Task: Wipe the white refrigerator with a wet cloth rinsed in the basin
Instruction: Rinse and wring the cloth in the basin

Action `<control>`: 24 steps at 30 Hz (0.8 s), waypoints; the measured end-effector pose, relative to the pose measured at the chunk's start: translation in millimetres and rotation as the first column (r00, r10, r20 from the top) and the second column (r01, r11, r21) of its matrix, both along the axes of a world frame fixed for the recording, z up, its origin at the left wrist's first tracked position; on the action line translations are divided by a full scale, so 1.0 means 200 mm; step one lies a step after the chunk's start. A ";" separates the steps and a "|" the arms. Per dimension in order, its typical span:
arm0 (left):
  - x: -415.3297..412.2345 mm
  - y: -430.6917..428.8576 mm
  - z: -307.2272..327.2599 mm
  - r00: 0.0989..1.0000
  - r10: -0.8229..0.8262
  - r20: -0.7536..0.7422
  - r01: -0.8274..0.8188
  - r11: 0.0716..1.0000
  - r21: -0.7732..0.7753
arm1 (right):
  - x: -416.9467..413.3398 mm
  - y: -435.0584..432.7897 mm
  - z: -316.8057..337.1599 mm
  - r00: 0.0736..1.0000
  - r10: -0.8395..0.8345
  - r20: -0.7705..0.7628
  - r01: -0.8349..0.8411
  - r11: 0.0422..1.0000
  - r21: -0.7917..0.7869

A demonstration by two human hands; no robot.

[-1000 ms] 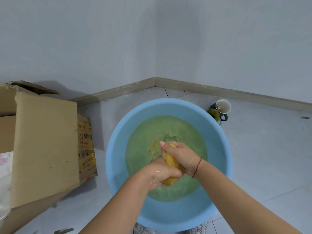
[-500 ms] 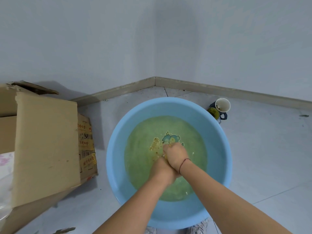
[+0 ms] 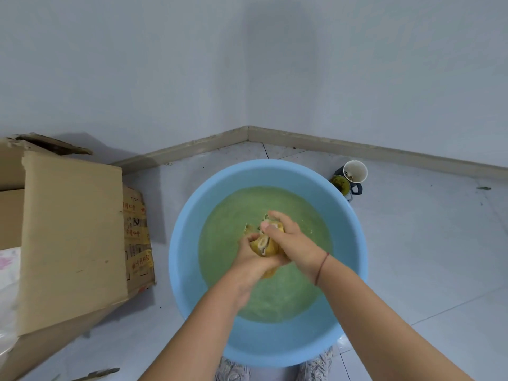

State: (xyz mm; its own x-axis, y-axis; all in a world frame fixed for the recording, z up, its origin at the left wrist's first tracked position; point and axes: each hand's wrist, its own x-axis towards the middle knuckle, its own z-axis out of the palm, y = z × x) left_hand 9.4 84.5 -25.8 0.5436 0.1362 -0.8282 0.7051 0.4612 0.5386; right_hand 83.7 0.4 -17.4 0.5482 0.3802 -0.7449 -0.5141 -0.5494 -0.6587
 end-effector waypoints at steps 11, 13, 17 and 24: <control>0.10 0.20 0.30 0.877 0.461 0.135 -0.338 0.792 -0.508 | -0.04 -0.32 0.16 0.989 0.070 -0.128 -0.027 0.951 0.309; 0.13 0.19 0.36 0.869 0.482 0.115 -0.312 0.712 -0.629 | -0.01 -0.28 0.24 0.998 0.008 -0.068 0.016 0.938 0.347; 0.18 0.19 0.41 0.914 0.366 0.176 -0.172 0.743 -0.647 | 0.07 -0.16 0.36 0.991 -0.008 0.132 -0.031 0.957 0.288; 0.20 0.26 0.38 0.966 0.178 0.185 -0.128 0.958 -0.256 | 0.12 -0.09 0.34 0.921 -0.389 -0.030 0.377 0.869 0.319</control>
